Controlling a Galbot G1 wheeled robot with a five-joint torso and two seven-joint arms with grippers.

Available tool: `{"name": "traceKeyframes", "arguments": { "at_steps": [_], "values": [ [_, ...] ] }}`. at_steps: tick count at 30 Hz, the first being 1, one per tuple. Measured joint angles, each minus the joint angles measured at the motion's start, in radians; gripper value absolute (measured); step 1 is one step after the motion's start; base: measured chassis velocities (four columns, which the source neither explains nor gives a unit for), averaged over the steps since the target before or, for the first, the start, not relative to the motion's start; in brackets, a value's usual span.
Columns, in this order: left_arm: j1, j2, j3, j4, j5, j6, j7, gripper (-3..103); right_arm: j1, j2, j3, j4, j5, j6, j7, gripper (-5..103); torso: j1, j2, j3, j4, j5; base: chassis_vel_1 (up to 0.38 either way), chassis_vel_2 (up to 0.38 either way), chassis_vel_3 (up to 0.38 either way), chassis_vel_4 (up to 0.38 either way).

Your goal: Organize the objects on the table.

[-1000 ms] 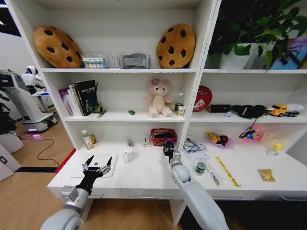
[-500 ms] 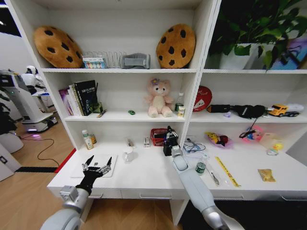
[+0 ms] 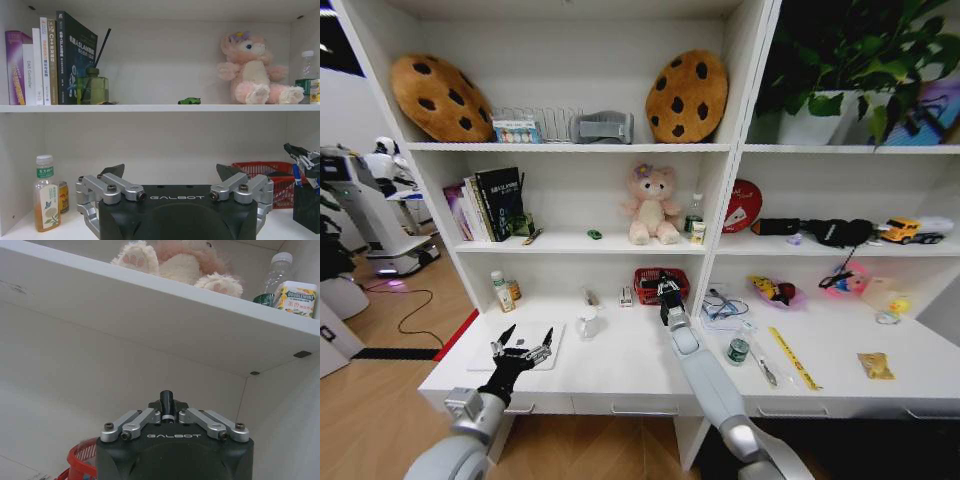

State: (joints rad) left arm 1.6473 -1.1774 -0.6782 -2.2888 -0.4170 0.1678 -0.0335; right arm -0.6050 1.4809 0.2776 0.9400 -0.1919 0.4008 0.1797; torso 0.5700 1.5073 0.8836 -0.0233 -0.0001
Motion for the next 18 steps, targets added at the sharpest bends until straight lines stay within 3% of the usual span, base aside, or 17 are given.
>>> {"name": "traceKeyframes", "arguments": {
  "at_steps": [14, 18],
  "values": [
    [0.000, 0.000, 0.000, 0.000, 0.000, 0.000, 0.000, 100, -0.017, 0.008, 0.026, -0.023, -0.001, 0.017, 0.007, 8, 0.000, 0.000, 0.000, 0.0001, 0.0001, 0.000, 0.000, 0.000, 0.000],
    [0.000, 0.000, 0.000, 0.000, 0.000, 0.000, 0.000, 100, -0.025, 0.001, 0.024, -0.013, -0.005, 0.010, 0.008, 19, 0.000, 0.000, 0.000, 0.0000, 0.0000, 0.000, 0.000, 0.000, 0.000]
  ]
}}
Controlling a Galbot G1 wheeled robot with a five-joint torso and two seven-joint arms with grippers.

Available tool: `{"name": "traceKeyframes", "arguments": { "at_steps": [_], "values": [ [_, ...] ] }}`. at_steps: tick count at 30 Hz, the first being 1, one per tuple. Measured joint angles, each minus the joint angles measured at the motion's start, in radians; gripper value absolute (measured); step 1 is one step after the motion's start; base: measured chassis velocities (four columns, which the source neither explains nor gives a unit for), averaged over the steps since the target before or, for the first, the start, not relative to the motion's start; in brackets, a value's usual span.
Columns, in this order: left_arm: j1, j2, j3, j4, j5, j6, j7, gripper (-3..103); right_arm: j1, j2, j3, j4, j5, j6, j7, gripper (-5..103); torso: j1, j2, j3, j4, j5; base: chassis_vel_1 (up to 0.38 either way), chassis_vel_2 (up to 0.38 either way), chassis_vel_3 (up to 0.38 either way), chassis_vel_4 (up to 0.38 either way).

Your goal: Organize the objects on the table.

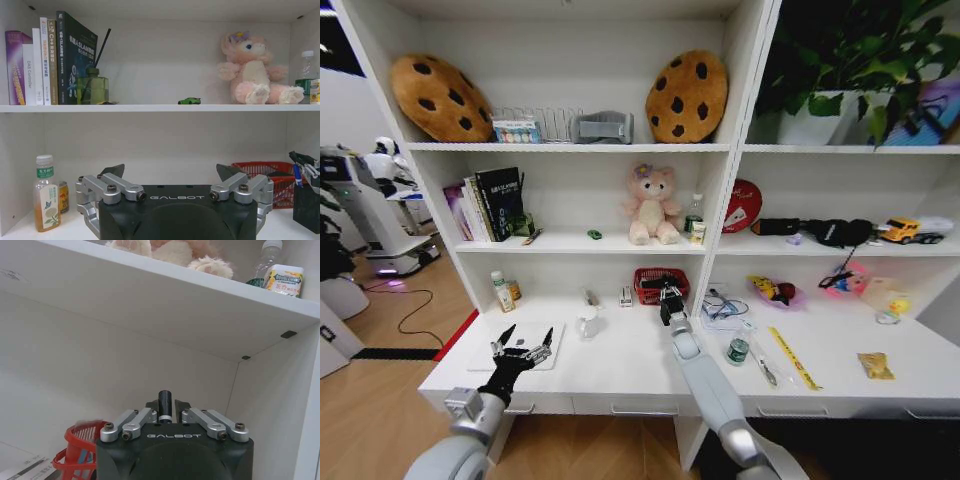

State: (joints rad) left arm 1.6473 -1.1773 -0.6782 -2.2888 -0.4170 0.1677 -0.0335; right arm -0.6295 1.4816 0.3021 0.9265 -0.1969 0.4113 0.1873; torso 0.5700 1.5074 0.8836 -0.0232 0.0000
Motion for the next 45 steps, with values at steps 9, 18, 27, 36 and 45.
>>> {"name": "traceKeyframes", "arguments": {
  "at_steps": [9, 18, 27, 36, 45],
  "values": [
    [0.000, 0.000, 0.000, 0.000, 0.000, 0.000, 0.000, 100, -0.095, -0.070, -0.086, 0.203, 0.171, -0.122, 0.079, 61, 0.000, 0.000, 0.000, 0.0001, 0.0001, 0.000, 0.000, 0.000, 0.000],
    [0.000, 0.000, 0.000, 0.000, 0.000, 0.000, 0.000, 100, -0.284, -0.183, -0.208, 0.640, 0.397, -0.488, 0.361, 94, 0.000, 0.000, 0.000, -0.0002, 0.0001, 0.000, 0.000, 0.000, 0.000],
    [0.000, 0.000, 0.000, 0.000, 0.000, 0.000, 0.000, 100, -0.433, -0.199, -0.216, 0.819, 0.550, -0.666, 0.723, 100, 0.000, 0.000, 0.000, 0.0000, 0.0000, 0.000, 0.000, 0.000, 0.000],
    [0.000, 0.000, 0.000, 0.000, 0.000, 0.000, 0.000, 100, -0.479, -0.190, -0.220, 0.794, 0.517, -0.650, 0.849, 100, 0.000, 0.000, 0.000, 0.0001, 0.0001, 0.000, 0.000, 0.000, 0.000],
    [0.000, 0.000, 0.000, 0.000, 0.000, 0.000, 0.000, 100, -0.499, -0.185, -0.228, 0.760, 0.426, -0.574, 0.907, 100, 0.000, 0.000, 0.000, 0.0000, 0.0000, 0.000, 0.000, 0.000, 0.000]
  ]
}}
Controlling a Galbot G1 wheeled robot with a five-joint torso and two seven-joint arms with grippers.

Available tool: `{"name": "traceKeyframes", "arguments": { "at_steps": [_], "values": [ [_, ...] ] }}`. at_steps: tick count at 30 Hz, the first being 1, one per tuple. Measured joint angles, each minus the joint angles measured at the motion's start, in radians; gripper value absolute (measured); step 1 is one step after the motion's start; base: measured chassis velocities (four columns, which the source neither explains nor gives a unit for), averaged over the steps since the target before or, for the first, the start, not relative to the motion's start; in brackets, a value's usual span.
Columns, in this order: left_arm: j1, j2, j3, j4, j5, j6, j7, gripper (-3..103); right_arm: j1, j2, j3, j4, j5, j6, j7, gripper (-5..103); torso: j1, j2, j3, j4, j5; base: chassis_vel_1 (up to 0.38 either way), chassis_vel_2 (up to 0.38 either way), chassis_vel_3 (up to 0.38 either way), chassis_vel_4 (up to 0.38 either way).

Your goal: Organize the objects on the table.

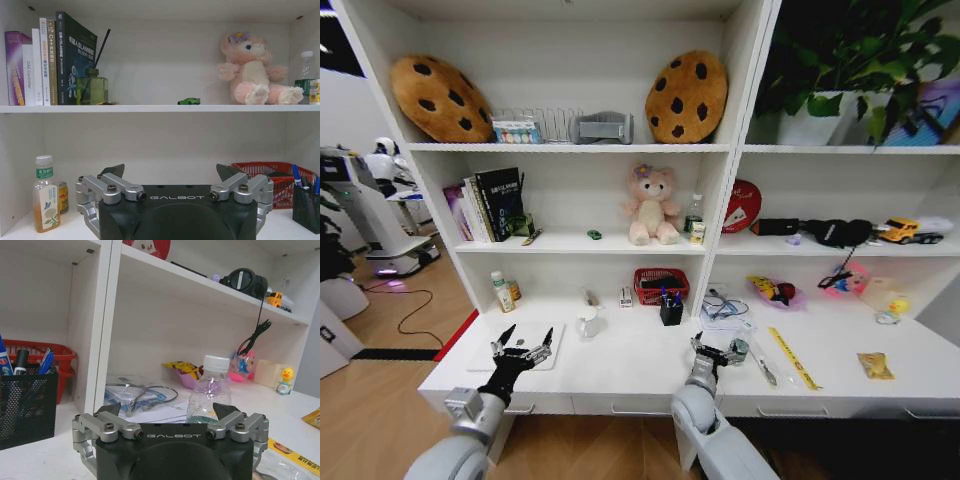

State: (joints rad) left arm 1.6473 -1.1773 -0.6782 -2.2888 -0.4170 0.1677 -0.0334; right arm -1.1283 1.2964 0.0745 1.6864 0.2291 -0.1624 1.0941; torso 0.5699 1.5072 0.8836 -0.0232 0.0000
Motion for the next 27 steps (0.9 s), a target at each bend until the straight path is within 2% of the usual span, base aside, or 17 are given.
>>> {"name": "traceKeyframes", "arguments": {
  "at_steps": [8, 12, 14, 16, 27],
  "values": [
    [0.000, 0.000, 0.000, 0.000, 0.000, 0.000, 0.000, 100, -0.006, 0.013, 0.013, -0.040, -0.073, 0.092, 0.030, 100, 0.000, 0.000, 0.000, 0.0000, 0.0000, 0.000, 0.000, 0.000, 0.000],
    [0.000, 0.000, 0.000, 0.000, 0.000, 0.000, 0.000, 100, -0.025, 0.028, 0.024, -0.078, -0.118, 0.196, 0.040, 100, 0.000, 0.000, 0.000, 0.0000, 0.0000, 0.000, 0.000, 0.000, 0.000],
    [0.000, 0.000, 0.000, 0.000, 0.000, 0.000, 0.000, 100, -0.029, 0.031, 0.026, -0.082, -0.125, 0.208, 0.040, 100, 0.000, 0.000, 0.000, 0.0000, 0.0000, 0.000, 0.000, 0.000, 0.000],
    [0.000, 0.000, 0.000, 0.000, 0.000, 0.000, 0.000, 100, -0.043, 0.052, 0.037, -0.101, -0.152, 0.251, 0.032, 100, 0.000, 0.000, 0.000, -0.0002, 0.0000, 0.000, 0.000, 0.000, 0.000],
    [0.000, 0.000, 0.000, 0.000, 0.000, 0.000, 0.000, 100, -0.052, 0.094, 0.108, -0.140, -0.195, 0.320, 0.016, 100, 0.000, 0.000, 0.000, 0.0000, 0.0000, 0.000, 0.000, 0.000, 0.000]
  ]
}}
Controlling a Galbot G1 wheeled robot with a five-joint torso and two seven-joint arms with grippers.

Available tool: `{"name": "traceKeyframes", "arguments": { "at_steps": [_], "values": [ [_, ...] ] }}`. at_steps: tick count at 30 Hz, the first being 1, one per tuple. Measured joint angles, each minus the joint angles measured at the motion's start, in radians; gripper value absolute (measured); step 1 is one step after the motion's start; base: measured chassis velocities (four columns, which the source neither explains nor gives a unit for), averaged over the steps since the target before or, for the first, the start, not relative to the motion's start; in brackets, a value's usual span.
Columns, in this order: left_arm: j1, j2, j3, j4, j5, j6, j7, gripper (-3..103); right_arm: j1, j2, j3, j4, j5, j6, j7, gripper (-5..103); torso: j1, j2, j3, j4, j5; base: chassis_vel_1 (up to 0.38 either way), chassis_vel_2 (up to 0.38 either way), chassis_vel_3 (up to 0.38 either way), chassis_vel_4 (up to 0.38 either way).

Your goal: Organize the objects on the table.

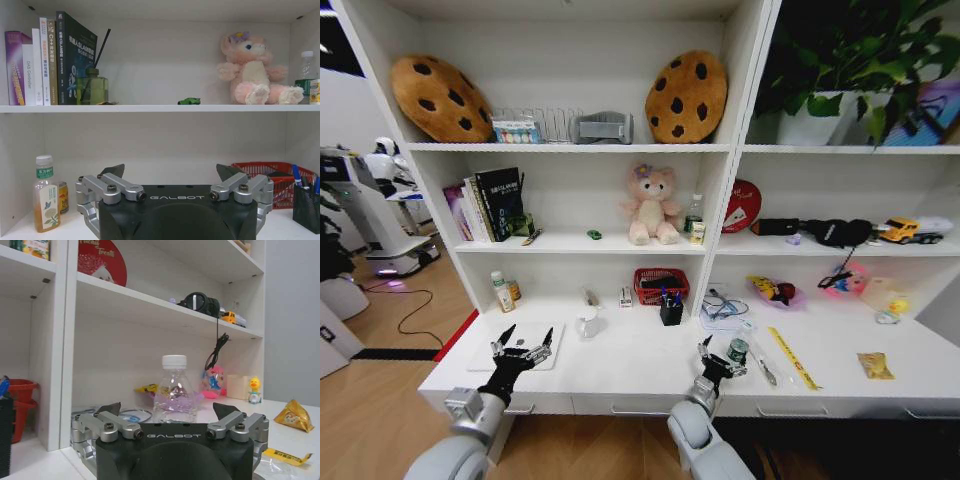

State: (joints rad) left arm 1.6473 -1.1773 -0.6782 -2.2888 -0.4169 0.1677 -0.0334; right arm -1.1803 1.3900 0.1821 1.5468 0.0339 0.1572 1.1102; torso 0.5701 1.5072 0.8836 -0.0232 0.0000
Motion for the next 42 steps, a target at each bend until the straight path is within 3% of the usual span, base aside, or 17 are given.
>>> {"name": "traceKeyframes", "arguments": {
  "at_steps": [9, 18, 22, 29, 42],
  "values": [
    [0.000, 0.000, 0.000, 0.000, 0.000, 0.000, 0.000, 100, -0.023, -0.020, 0.062, 0.007, 0.029, 0.020, -0.020, 100, 0.000, 0.000, 0.000, -0.0001, 0.0000, 0.000, 0.000, 0.000, 0.000],
    [0.000, 0.000, 0.000, 0.000, 0.000, 0.000, 0.000, 100, 0.019, -0.051, 0.086, 0.043, 0.198, 0.002, -0.114, 100, 0.000, 0.000, 0.000, 0.0000, 0.0000, 0.000, 0.000, 0.000, 0.000],
    [0.000, 0.000, 0.000, 0.000, 0.000, 0.000, 0.000, 100, 0.019, -0.056, 0.087, 0.051, 0.226, -0.002, -0.145, 100, 0.000, 0.000, 0.000, -0.0001, 0.0000, 0.000, 0.000, 0.000, 0.000],
    [0.000, 0.000, 0.000, 0.000, 0.000, 0.000, 0.000, 100, -0.002, -0.063, 0.077, 0.094, 0.351, -0.058, -0.179, 100, 0.000, 0.000, 0.000, -0.0001, 0.0000, 0.000, 0.000, 0.000, 0.000],
    [0.000, 0.000, 0.000, 0.000, 0.000, 0.000, 0.000, 100, 0.009, -0.092, 0.128, 0.112, 0.451, -0.138, -0.235, 100, 0.000, 0.000, 0.000, -0.0001, 0.0000, 0.000, 0.000, 0.000, 0.000]
  ]
}}
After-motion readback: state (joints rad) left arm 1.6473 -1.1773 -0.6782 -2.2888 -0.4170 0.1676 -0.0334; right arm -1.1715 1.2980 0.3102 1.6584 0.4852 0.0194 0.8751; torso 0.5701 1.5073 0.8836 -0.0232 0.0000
